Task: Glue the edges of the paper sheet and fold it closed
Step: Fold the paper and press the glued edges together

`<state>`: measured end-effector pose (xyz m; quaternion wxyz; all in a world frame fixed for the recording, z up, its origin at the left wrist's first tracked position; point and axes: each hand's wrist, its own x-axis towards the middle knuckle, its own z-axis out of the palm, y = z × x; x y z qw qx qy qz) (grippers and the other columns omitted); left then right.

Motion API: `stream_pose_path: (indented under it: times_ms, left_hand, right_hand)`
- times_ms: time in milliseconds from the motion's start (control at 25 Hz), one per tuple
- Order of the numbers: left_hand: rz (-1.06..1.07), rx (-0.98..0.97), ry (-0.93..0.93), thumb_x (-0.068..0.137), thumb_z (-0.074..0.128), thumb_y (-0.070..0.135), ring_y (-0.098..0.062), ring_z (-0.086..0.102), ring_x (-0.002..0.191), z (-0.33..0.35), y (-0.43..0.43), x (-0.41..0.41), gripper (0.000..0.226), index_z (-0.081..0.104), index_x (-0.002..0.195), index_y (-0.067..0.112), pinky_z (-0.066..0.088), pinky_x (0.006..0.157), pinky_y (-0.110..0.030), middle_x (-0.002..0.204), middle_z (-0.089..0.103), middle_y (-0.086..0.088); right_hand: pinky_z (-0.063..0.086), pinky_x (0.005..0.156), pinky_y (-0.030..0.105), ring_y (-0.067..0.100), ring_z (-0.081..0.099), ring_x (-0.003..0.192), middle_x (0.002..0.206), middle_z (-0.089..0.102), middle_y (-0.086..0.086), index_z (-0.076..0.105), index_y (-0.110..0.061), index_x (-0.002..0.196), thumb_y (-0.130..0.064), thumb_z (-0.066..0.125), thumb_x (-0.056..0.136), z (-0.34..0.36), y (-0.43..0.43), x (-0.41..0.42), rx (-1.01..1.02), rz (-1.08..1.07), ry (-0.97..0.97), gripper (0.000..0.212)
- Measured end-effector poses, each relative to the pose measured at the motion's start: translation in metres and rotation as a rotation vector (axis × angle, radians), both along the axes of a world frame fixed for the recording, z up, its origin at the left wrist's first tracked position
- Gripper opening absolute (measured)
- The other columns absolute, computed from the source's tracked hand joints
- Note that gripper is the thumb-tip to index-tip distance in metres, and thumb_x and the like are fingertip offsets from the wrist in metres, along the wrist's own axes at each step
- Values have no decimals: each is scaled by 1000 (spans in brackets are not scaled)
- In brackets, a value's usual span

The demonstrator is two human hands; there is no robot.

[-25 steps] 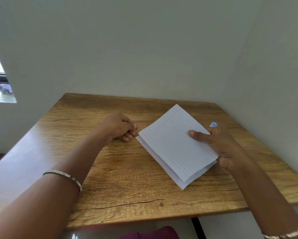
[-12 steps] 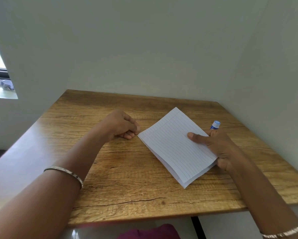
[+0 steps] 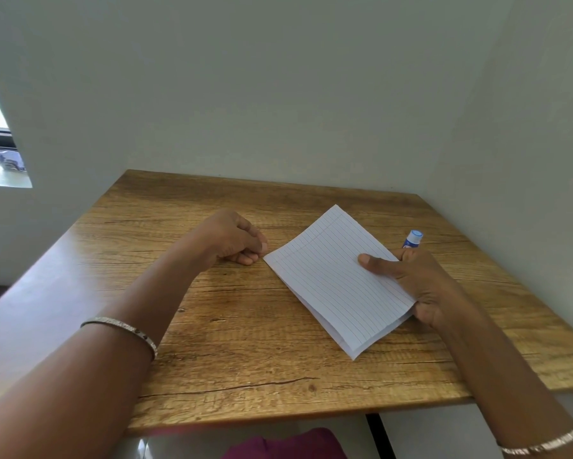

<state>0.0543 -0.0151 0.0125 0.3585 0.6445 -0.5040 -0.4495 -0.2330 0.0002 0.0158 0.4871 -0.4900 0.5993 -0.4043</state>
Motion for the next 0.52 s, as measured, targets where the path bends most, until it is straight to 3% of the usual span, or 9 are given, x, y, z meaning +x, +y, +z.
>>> stream_pose_path:
  times_ms: [240, 520]
  left_hand:
    - [-15, -4, -8, 79, 78, -4, -12, 66, 60, -1, 0, 1, 20, 73, 98, -2, 61, 58, -19, 76, 72, -11]
    - [-21, -7, -20, 76, 80, -3, -11, 66, 60, 0, 0, 0, 24, 73, 99, -1, 59, 55, -17, 77, 73, -10]
  right_hand:
    - [53, 62, 36, 26, 69, 78, 84, 74, 8, 69, -16, 84, -17, 83, 79, -1, 1, 0, -14, 2, -27, 15]
    - [56, 70, 40, 28, 69, 85, 91, 73, 10, 68, -15, 88, -18, 83, 79, -3, 0, 0, -10, 3, -20, 17]
